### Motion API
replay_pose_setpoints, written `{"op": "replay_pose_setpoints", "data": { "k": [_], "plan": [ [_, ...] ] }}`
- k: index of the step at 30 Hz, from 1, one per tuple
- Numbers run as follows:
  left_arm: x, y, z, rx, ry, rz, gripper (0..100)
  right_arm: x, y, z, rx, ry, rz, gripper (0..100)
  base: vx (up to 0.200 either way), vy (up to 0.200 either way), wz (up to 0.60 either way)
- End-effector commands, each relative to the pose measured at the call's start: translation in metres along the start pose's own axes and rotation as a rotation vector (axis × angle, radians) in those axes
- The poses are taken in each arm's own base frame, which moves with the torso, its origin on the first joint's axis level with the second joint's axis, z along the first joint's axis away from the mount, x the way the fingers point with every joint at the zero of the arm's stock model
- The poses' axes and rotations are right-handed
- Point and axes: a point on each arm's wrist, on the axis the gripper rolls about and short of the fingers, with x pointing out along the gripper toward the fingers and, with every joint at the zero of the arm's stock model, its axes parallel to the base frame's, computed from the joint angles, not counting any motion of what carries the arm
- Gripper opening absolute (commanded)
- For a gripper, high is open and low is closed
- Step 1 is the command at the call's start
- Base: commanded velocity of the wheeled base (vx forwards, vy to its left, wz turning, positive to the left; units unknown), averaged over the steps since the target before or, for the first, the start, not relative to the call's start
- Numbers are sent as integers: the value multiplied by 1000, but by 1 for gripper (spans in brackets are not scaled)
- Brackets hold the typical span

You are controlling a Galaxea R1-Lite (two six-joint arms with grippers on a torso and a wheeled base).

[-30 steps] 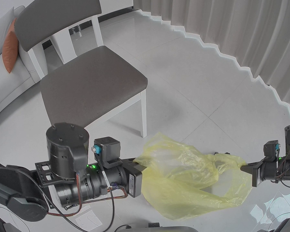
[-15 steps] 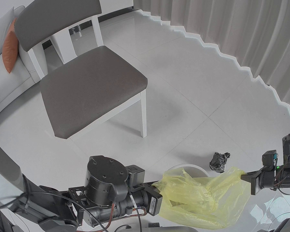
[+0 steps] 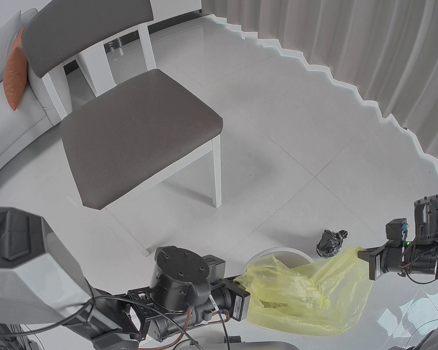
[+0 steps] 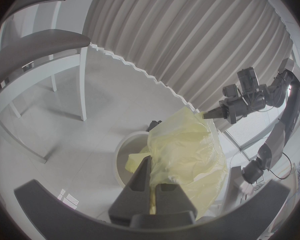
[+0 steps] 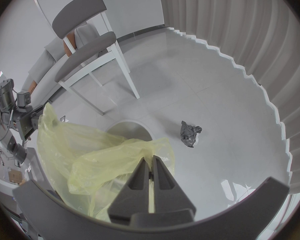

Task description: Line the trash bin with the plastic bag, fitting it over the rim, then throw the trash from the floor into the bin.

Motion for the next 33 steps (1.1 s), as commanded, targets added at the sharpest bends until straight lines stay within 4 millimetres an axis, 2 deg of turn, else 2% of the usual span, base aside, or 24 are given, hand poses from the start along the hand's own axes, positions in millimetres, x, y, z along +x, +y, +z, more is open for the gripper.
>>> {"op": "replay_pose_setpoints", "data": {
  "k": [1,6,11,18,28,33],
  "plan": [
    [21,21,-7,-23,-1,56,0,25,-13,-5,17,49,-29,0,0,0,0],
    [32,35,-8,-41,-8,91,0,42,-17,-5,-25,32,-36,0,0,0,0],
    [40,45,-1,-53,-41,109,0,60,-19,2,-55,-31,-38,0,0,0,0],
    [44,56,9,-51,-73,132,0,74,-21,8,-59,-92,-40,0,0,0,0],
    [74,69,-3,-58,-44,152,0,102,-22,4,-59,-92,8,0,0,0,0],
    [79,78,-4,-70,-24,148,0,118,-24,-1,-60,-104,21,0,0,0,0]
  ]
}}
